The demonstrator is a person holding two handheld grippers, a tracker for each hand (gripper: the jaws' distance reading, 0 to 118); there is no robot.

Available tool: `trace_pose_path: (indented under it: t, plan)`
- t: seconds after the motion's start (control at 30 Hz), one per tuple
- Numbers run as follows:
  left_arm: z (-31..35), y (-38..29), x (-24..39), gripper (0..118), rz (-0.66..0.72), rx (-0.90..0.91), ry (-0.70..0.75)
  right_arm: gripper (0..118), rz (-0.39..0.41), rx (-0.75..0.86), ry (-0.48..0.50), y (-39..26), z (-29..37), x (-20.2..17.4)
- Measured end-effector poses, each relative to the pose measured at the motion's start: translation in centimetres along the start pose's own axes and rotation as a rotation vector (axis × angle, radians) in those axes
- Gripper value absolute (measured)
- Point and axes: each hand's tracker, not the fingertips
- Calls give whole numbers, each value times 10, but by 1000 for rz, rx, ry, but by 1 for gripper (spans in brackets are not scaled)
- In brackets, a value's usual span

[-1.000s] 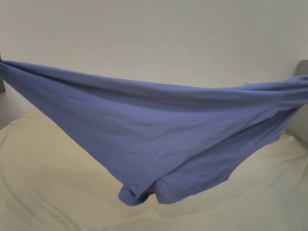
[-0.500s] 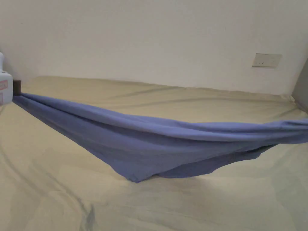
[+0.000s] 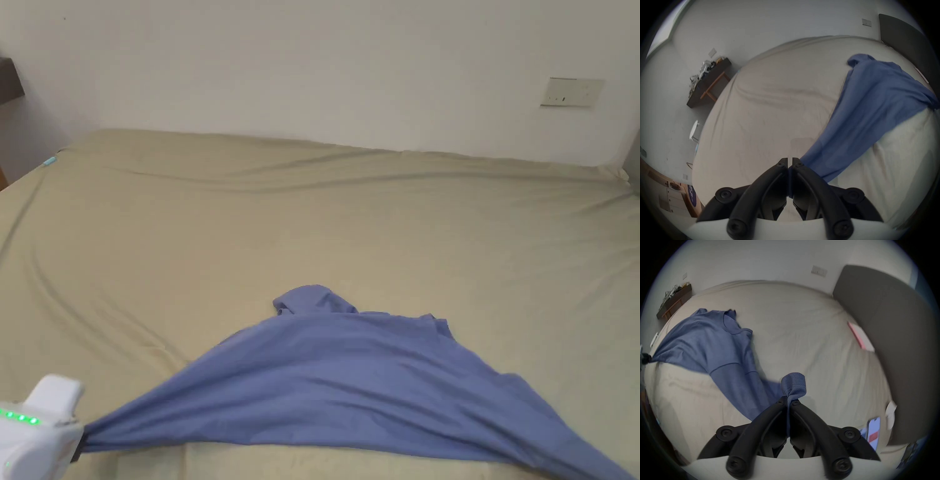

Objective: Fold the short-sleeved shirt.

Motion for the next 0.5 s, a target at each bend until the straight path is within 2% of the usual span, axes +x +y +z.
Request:
trace_pose_path:
  t: [0.07, 0.2, 0.27, 0.4, 0.5]
  plan:
    - [7, -17, -4, 2, 19, -28, -22, 2, -46, -37, 31, -22, 8, 7]
    - [22, -40, -12, 2, -5, -43, -19, 2, -61, -72, 20, -50, 34, 18]
    - [34, -49, -16, 2, 6, -41, -27, 2, -113, -79, 41, -62, 52, 25]
    - [51, -62, -27, 2, 27, -20, -38, 2, -127, -87, 40, -78, 79, 32]
    - [67, -73, -22, 2, 21, -22, -48, 2, -102, -130, 25, -90, 90, 30]
